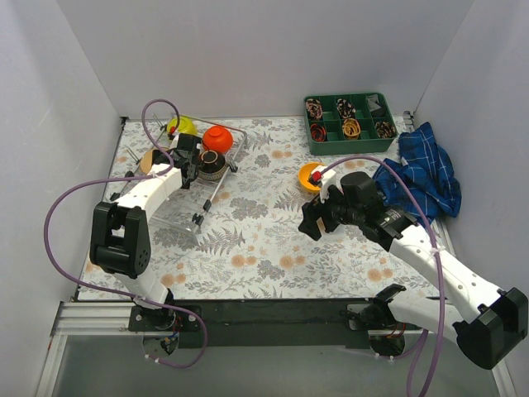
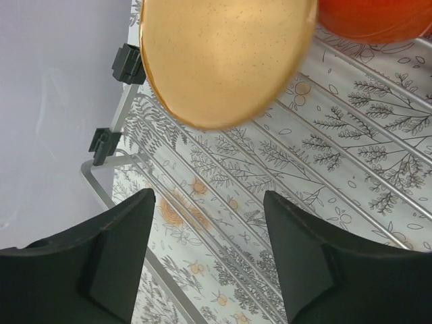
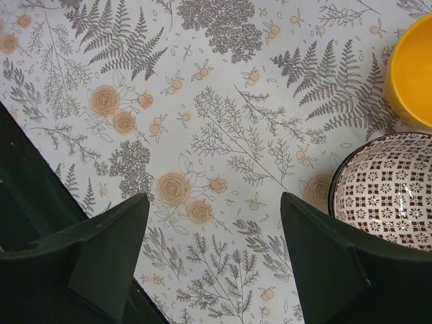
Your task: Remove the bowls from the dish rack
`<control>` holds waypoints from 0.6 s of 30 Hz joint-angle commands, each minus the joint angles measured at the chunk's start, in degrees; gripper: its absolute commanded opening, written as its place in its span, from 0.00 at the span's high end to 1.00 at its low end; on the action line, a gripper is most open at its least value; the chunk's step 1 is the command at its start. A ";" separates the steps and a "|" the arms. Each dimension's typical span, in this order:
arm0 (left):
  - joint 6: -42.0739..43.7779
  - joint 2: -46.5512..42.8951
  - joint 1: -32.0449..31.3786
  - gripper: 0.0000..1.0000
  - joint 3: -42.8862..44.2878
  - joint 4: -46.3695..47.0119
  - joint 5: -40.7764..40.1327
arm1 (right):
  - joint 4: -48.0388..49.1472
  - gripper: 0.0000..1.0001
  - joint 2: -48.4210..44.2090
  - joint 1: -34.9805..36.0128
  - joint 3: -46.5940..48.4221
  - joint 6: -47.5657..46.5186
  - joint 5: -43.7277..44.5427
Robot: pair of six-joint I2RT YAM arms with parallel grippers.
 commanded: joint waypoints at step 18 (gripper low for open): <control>-33.42 -3.78 18.94 0.10 9.85 -2.90 20.95 | 0.90 0.13 -3.37 -0.04 -1.67 0.09 0.40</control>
